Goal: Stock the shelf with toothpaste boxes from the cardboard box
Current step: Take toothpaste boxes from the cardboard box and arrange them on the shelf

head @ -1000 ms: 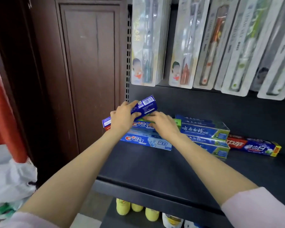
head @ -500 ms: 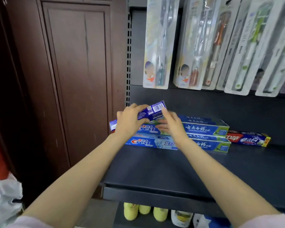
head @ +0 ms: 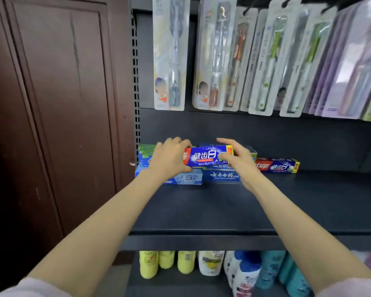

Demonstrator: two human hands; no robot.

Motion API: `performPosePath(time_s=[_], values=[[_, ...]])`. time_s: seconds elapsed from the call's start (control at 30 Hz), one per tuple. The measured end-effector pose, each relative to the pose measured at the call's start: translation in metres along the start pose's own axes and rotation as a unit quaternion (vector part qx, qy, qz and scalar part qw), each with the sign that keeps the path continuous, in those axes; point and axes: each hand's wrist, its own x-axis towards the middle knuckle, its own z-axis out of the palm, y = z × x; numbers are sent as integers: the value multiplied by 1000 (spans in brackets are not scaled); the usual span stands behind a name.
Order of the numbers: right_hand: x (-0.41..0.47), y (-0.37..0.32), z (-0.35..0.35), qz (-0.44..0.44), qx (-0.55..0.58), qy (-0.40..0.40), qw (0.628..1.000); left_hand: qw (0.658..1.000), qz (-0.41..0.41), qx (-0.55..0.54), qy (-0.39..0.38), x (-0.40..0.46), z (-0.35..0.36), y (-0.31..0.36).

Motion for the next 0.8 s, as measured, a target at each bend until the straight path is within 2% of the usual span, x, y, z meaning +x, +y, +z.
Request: performPosePath(time_s=[0.07,0.17,0.27,0.33,0.43,0.5,0.73,0.8], values=[[-2,2,-18,-20,-110,5,994,999,8,20,26,2,6,14],[-7,2,-46,-23,-75,6,997,999,16,10,47,7,12,35],[-9,5,-78,-12,-77,18,997,1000,9,-11,5,13,17,63],[-10,10,-100,-27,-138,13,990,1000,12,-12,-23,17,23,85],[-10,20,-126,-58,-270,-6,961,999,19,28,-23,23,32,116],[-11,27,-140,-71,-317,-13,946,998,21,51,-28,30,37,134],[0,55,-162,-74,-309,-28,948,994,-25,77,-76,42,54,162],[2,60,-164,-87,-337,-31,937,993,-29,77,-88,43,57,168]])
